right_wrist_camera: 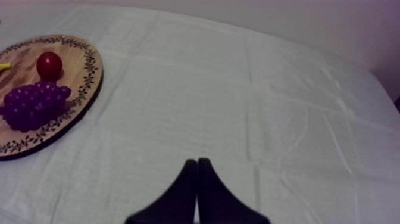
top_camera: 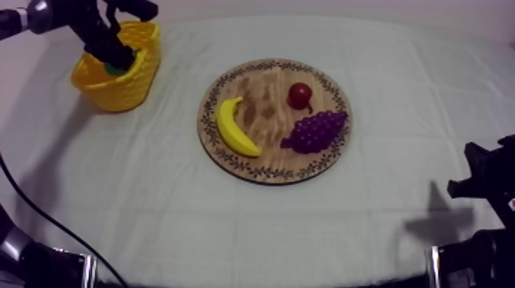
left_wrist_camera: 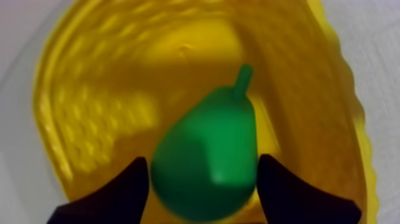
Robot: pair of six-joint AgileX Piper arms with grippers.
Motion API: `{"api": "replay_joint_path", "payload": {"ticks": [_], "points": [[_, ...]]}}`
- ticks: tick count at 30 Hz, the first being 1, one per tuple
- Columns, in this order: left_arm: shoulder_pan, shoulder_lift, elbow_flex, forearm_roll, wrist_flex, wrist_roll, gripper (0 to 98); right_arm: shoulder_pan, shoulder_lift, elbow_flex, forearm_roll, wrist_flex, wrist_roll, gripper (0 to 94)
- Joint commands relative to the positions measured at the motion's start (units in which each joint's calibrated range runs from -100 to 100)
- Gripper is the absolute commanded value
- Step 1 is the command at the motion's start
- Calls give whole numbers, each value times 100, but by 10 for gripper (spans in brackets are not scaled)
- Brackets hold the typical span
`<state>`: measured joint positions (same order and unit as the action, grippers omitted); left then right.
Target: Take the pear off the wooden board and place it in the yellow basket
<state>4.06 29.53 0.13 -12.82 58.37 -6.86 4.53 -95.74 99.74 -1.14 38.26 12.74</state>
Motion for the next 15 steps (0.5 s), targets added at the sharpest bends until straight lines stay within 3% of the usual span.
{"api": "replay_joint_path", "payload": {"ticks": [1, 3, 5, 7, 10, 12, 15], "points": [[-43, -51, -68, 215, 20, -183, 744, -1, -2, 4, 0, -3, -1, 3], [-69, -132, -95, 321, 12, -243, 732, -1, -2, 4, 0, -3, -1, 3], [-68, -262, -41, 382, -34, -237, 659, -1, -2, 4, 0, -3, -3, 3], [-47, -476, 105, 424, -145, -184, 515, -1, -2, 4, 0, -3, -3, 3], [3, -1033, 610, 488, -478, -161, 196, -1, -2, 4, 0, -3, -2, 3], [48, -1583, 1130, 508, -799, -129, 96, -1, -2, 4, 0, -3, -2, 3], [98, -2634, 2066, 521, -1329, -25, 33, -1, -2, 4, 0, -3, -2, 3]]}}
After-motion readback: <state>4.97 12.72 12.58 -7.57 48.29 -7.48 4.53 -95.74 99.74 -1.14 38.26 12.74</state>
